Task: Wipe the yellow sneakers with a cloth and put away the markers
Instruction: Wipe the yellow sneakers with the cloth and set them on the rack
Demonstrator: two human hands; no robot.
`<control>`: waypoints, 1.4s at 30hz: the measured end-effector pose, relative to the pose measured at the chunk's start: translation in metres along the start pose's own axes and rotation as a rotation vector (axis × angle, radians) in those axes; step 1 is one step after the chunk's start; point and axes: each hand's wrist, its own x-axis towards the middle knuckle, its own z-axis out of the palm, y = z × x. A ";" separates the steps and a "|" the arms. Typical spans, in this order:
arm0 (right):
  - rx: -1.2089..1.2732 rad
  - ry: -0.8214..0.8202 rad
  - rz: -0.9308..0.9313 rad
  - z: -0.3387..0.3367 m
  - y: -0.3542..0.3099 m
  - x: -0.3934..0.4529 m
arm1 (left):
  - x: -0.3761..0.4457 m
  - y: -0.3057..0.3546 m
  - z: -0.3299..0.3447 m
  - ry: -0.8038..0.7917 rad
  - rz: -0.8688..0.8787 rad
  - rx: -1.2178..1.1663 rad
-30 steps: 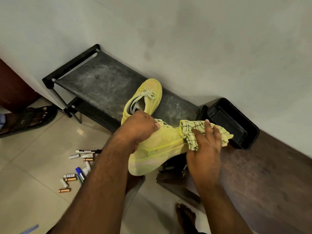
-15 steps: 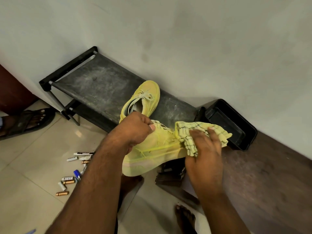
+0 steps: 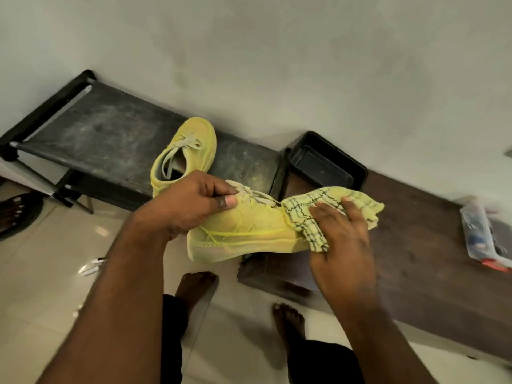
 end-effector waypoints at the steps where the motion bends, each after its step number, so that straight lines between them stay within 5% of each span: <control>1: -0.006 -0.021 0.065 -0.001 0.007 0.002 | 0.001 0.001 0.004 -0.012 0.001 0.026; 4: -0.039 -0.025 0.144 -0.003 0.013 0.003 | 0.002 0.006 0.009 0.015 -0.008 0.105; 9: -0.127 -0.174 -0.144 0.007 -0.007 -0.016 | 0.004 0.006 0.011 -0.020 -0.039 0.414; 14: -0.090 -0.189 0.064 -0.005 0.022 -0.004 | 0.004 0.004 0.013 0.019 -0.069 0.466; 18: -0.113 -0.319 -0.297 0.003 0.009 -0.012 | 0.005 -0.002 0.012 0.040 -0.101 0.466; 22: -0.088 -0.413 -0.395 -0.005 0.020 -0.001 | 0.008 -0.009 0.013 0.093 -0.108 0.445; 27: -0.089 -0.466 -0.775 -0.005 0.031 -0.002 | 0.013 -0.008 0.017 0.166 -0.087 0.497; 31: -0.065 -0.288 -0.520 0.003 0.030 0.012 | 0.016 -0.008 0.020 0.189 -0.089 0.429; 35: -0.179 -0.253 -0.678 0.011 0.024 -0.005 | 0.015 -0.006 0.022 0.185 -0.098 0.437; 40: -0.210 -0.104 -0.184 0.002 0.028 0.002 | 0.013 -0.004 0.021 0.138 -0.150 0.483; 42: -0.380 -0.134 -0.178 0.004 0.014 -0.011 | 0.013 -0.004 0.023 0.139 -0.158 0.513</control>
